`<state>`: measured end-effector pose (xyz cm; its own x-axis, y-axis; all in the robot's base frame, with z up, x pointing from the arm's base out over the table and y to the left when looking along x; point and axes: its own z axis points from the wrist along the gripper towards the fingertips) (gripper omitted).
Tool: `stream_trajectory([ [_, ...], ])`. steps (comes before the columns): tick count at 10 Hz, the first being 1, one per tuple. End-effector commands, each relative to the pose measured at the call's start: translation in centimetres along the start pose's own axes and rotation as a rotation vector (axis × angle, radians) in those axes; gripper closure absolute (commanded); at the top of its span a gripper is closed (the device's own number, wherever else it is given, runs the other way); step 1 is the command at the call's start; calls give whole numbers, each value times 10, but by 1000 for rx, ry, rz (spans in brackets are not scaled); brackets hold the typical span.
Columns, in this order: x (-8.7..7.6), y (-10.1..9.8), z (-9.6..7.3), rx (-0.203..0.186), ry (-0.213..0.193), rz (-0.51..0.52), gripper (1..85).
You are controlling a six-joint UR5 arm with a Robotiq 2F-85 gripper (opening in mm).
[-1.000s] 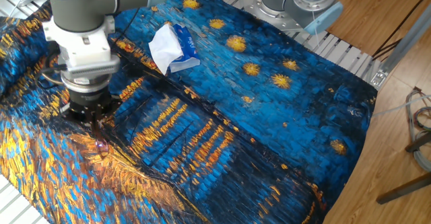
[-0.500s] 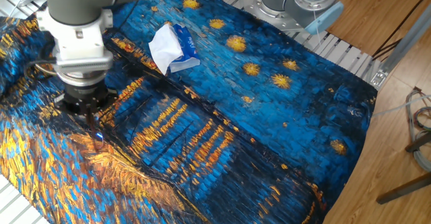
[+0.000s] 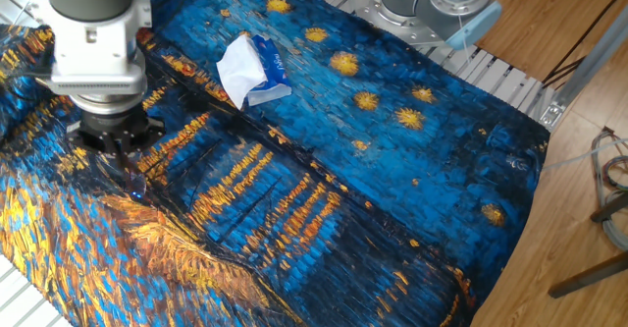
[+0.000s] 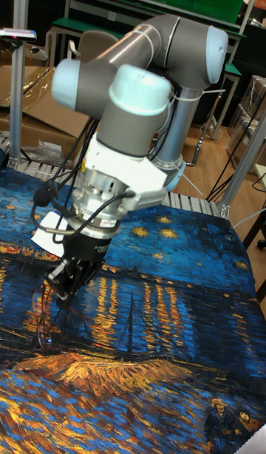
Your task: Unfold the leg of the glasses (with one hand)
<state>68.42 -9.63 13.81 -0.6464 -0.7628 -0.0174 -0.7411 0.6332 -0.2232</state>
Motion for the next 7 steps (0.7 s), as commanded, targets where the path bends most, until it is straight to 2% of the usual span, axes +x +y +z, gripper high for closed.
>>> stream_trajectory([
  [1, -10, 6, -22, -37, -8, 79, 847],
  [2, -6, -3, -23, -5, 4, 66, 847],
  [3, -11, 5, -24, -36, -14, 99, 847],
  [4, -12, 2, -26, -29, -15, 93, 847],
  [5, -21, 5, -27, -47, -56, 95, 847],
  [7, -35, 6, -28, -59, -119, 101, 847],
])
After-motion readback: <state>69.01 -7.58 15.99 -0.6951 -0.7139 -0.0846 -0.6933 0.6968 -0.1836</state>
